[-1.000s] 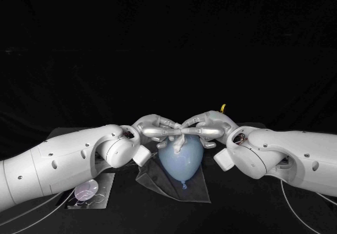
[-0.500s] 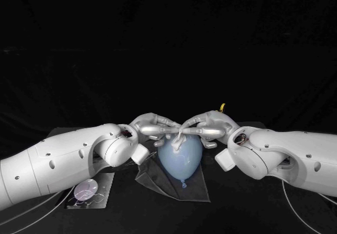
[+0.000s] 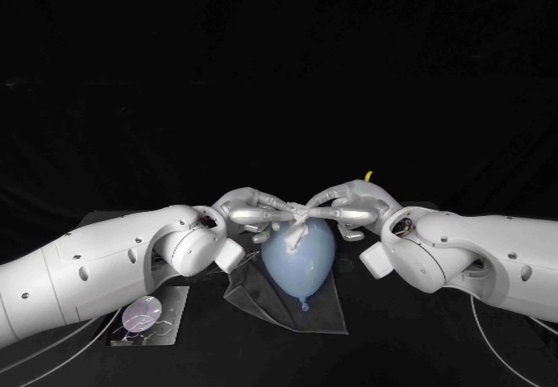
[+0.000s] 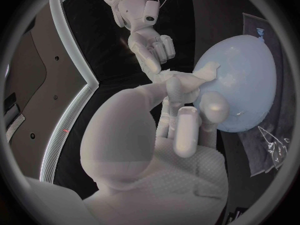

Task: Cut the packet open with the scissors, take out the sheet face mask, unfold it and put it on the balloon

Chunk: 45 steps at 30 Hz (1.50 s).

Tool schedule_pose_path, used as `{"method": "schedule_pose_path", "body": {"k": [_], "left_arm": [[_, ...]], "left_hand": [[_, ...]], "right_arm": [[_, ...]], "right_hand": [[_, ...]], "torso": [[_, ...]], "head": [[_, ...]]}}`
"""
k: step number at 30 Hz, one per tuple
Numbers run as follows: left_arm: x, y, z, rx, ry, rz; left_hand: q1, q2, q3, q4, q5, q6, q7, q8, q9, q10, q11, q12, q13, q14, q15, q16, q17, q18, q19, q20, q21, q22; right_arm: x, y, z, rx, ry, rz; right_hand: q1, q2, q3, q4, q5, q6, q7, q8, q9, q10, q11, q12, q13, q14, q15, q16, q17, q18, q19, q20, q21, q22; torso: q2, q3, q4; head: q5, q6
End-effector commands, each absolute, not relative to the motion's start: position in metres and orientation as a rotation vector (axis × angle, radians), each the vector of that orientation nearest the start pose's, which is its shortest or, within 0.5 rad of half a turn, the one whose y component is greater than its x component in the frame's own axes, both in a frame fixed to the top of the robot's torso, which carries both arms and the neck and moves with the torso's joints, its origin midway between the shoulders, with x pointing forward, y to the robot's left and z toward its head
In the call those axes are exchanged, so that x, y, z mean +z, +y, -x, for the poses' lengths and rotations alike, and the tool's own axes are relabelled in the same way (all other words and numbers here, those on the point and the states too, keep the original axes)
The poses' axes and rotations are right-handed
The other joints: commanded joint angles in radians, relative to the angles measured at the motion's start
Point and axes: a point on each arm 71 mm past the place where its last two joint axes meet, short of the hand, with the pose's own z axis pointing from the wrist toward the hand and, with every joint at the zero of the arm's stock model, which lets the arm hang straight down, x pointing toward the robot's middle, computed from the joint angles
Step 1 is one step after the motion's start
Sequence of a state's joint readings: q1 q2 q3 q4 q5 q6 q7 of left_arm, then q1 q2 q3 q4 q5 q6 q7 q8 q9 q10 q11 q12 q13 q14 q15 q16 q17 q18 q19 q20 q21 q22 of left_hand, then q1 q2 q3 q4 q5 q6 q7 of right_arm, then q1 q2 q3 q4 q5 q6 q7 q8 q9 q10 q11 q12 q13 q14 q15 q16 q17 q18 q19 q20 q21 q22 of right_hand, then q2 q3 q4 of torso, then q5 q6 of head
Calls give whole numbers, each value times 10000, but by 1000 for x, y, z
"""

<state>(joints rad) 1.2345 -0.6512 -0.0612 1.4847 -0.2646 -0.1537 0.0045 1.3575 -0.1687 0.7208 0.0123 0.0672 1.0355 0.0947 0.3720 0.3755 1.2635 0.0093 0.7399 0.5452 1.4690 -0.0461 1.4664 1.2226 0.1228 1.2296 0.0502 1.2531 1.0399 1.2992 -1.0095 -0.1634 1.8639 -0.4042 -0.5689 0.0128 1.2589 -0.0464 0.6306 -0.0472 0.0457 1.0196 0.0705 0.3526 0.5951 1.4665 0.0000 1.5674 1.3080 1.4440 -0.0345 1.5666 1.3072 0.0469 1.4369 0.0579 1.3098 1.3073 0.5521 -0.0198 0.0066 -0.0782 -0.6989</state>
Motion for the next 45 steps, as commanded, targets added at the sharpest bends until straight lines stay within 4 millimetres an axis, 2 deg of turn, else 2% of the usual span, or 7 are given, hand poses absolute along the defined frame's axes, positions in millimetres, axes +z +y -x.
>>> {"method": "schedule_pose_path", "body": {"k": [1, 5, 12, 20, 29, 41, 45], "left_arm": [[-189, 109, -483, -14661, 19755, 8280], [-190, 110, -483, -14633, 19663, 8454], [-190, 118, -486, -14555, 19446, 8869], [-192, 131, -488, -14541, 19370, 9180], [-193, 143, -485, -14773, 19694, 9185], [-189, 155, -479, -15178, 19978, 8975], [-184, 158, -479, -15282, 19944, 8885]], "left_hand": [[-81, 53, 82, -4, 17, -68, -3, 59, 1475, -52, 1, 49, 17, 112, -57, 14, 65, -83, -45, -10, 35, 55], [-108, 39, 117, -21, 55, -70, -10, 90, 1521, -41, -6, 65, 25, 115, -62, 17, 70, -85, -34, -13, 51, 77], [-218, -26, 270, -95, 309, -95, -32, 176, 1676, -7, -28, 99, 45, 141, -84, 34, 123, -95, 7, -33, 112, 154], [-411, -138, 473, -249, 849, -103, -60, 254, 1872, 96, -59, 208, 162, 186, -117, 66, 225, -110, 58, -74, 208, 270], [-538, -197, 549, -350, 1218, -94, -78, 278, 1980, 166, -77, 288, 257, 214, -137, 87, 292, -118, 82, -99, 265, 339], [-549, -204, 556, -364, 1264, -93, -80, 279, 1990, 172, -79, 296, 267, 213, -140, 85, 286, -118, 82, -101, 270, 344], [-557, -210, 558, -371, 1290, -93, -80, 280, 1996, 173, -80, 294, 265, 216, -141, 88, 297, -120, 87, -103, 276, 353]], "right_arm": [[-165, -203, -422, 11444, 16858, -8127], [-165, -204, -423, 11337, 16827, -8083], [-165, -212, -427, 11068, 16650, -8138], [-165, -225, -433, 10728, 16449, -8275], [-165, -235, -437, 10500, 16318, -8393], [-161, -240, -435, 10478, 16195, -8383], [-157, -242, -435, 10486, 16116, -8312]], "right_hand": [[-58, 81, 55, 7, 30, 95, 7, 45, 1541, 1043, -33, 34, 2628, 1268, -253, 42, 2636, 99, 1, -65, -11, 1872], [-62, 83, 61, 2, 30, 87, 6, 50, 1554, 1043, -33, 34, 2628, 1268, -253, 42, 2636, 99, 1, -65, -10, 1873], [-64, 82, 66, -3, 30, 82, 6, 55, 1564, 1043, -33, 34, 2628, 1268, -253, 42, 2636, 98, 5, -65, -3, 1875], [-64, 82, 66, -3, 30, 82, 6, 55, 1564, 1043, -33, 34, 2628, 1268, -253, 42, 2636, 98, 5, -65, -3, 1875], [-70, 77, 77, -18, 31, 70, 6, 68, 1591, 1043, -34, 34, 2628, 1268, -254, 42, 2636, 95, 12, -66, 11, 1879], [-74, 77, 87, -28, 31, 61, 6, 78, 1610, 1043, -34, 34, 2628, 1268, -254, 42, 2636, 95, 12, -66, 9, 1878], [-74, 77, 87, -28, 31, 61, 6, 78, 1610, 1043, -34, 34, 2628, 1268, -254, 42, 2636, 95, 12, -66, 9, 1878]], "torso": [[-1, 3, -2], [-2, 0, -8], [1, 1, -7], [-1, 0, -4], [-1, 2, -5], [-21, 6, 0], [-30, 8, -8]], "head": [[-1, 8], [-2, 19], [-24, 28], [-64, 29], [-79, 34], [-91, 70], [-86, 130]]}}
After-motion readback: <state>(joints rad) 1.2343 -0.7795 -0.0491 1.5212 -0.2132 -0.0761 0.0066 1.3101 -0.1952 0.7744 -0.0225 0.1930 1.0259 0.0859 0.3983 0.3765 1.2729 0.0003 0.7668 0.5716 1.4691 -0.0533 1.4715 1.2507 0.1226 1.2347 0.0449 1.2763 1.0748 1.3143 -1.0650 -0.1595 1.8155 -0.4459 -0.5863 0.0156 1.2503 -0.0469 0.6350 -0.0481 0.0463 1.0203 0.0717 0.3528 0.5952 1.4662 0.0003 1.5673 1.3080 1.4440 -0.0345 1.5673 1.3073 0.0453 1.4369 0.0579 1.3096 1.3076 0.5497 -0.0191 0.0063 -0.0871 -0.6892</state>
